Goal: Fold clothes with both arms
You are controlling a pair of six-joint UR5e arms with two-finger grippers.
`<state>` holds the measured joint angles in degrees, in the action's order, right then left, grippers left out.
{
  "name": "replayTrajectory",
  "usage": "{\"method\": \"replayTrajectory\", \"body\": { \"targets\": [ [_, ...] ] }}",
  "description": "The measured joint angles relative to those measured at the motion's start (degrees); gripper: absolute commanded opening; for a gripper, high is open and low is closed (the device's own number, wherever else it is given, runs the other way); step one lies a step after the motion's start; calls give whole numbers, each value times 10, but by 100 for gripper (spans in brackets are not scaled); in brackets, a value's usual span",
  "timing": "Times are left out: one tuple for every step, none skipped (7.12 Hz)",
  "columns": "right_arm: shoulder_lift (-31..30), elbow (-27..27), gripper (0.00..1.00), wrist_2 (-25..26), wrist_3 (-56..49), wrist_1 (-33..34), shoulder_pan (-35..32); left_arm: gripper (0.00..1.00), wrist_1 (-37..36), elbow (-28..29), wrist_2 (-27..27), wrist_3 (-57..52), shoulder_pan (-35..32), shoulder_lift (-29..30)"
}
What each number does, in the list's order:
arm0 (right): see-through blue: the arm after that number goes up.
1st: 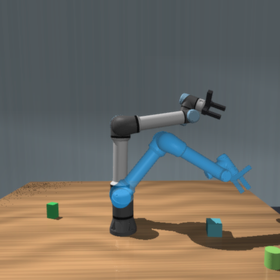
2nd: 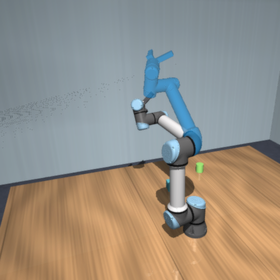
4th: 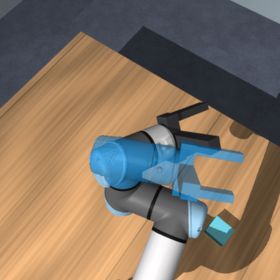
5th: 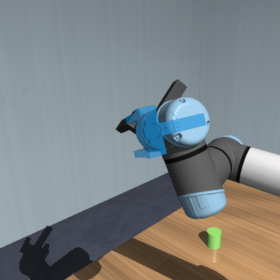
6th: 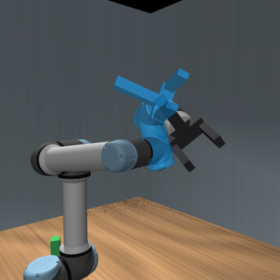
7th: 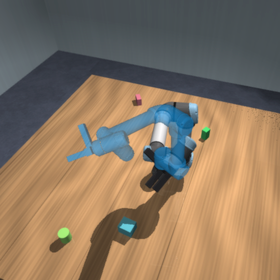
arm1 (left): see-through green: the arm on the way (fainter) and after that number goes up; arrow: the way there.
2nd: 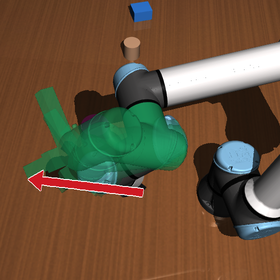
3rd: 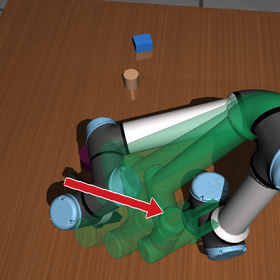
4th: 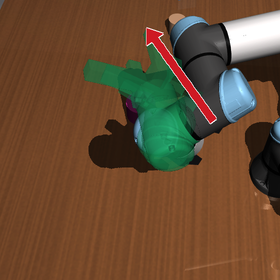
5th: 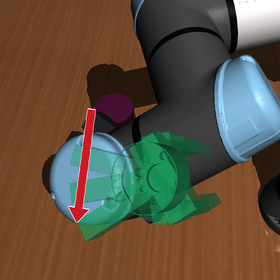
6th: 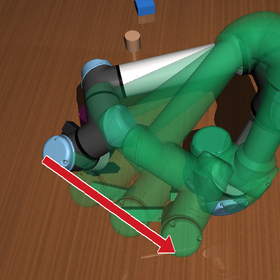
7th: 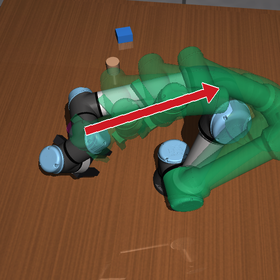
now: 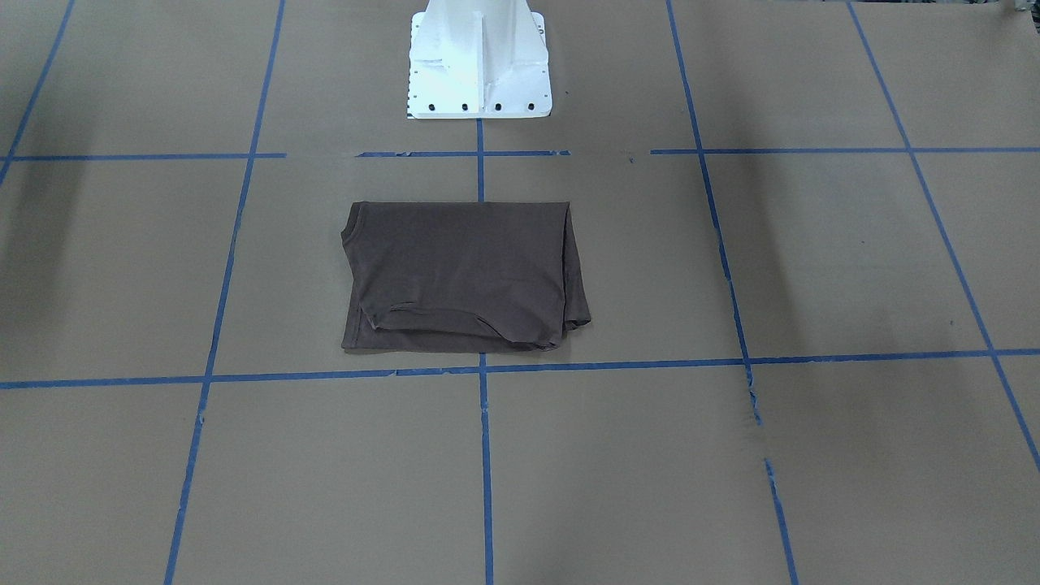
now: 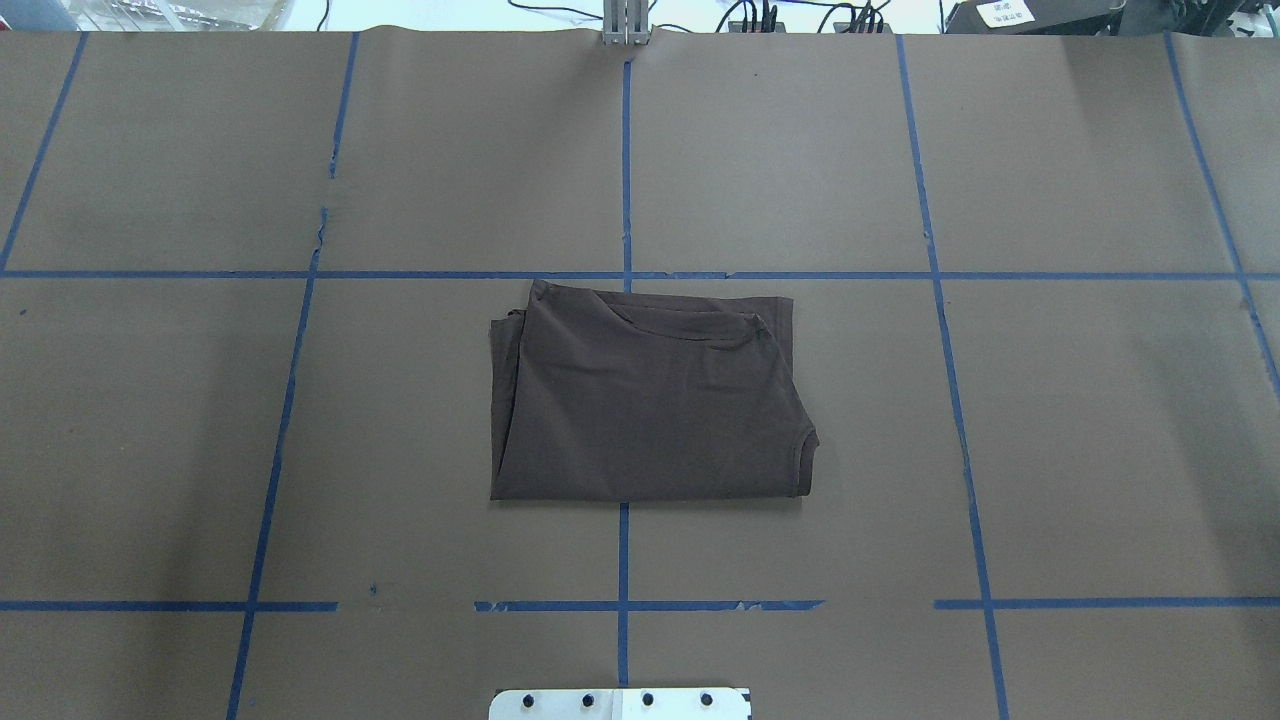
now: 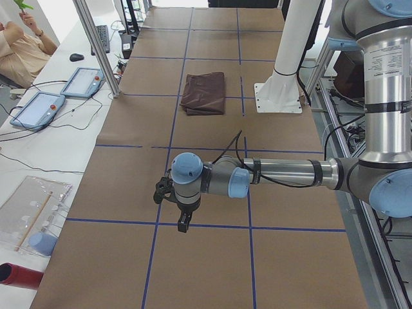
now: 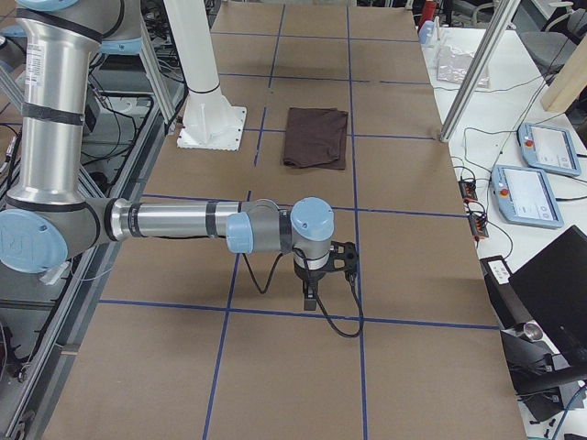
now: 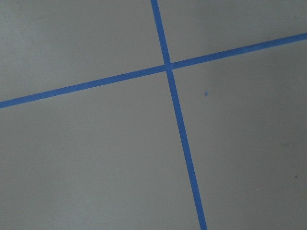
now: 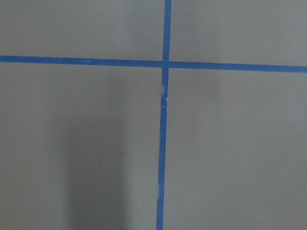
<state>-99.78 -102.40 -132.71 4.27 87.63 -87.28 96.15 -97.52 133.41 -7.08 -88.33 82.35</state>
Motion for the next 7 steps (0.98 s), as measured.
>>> {"method": "replayTrajectory", "body": {
  "targets": [
    [-4,0,100,-1,0,0,0,100,0,0,0,0,0,0],
    [-7,0,100,-1,0,-1,0,100,0,0,0,1,0,0],
    [-9,0,100,-1,0,-1,0,100,-1,0,0,1,0,0],
    [-9,0,100,-1,0,-1,0,100,-1,0,0,1,-1,0],
    [-10,0,100,-1,0,-1,0,100,-1,0,0,1,-1,0],
    [-11,0,100,-1,0,-1,0,100,-1,0,0,1,-1,0],
    [-12,0,100,-1,0,-1,0,100,-1,-1,0,1,0,0]
  ]
}}
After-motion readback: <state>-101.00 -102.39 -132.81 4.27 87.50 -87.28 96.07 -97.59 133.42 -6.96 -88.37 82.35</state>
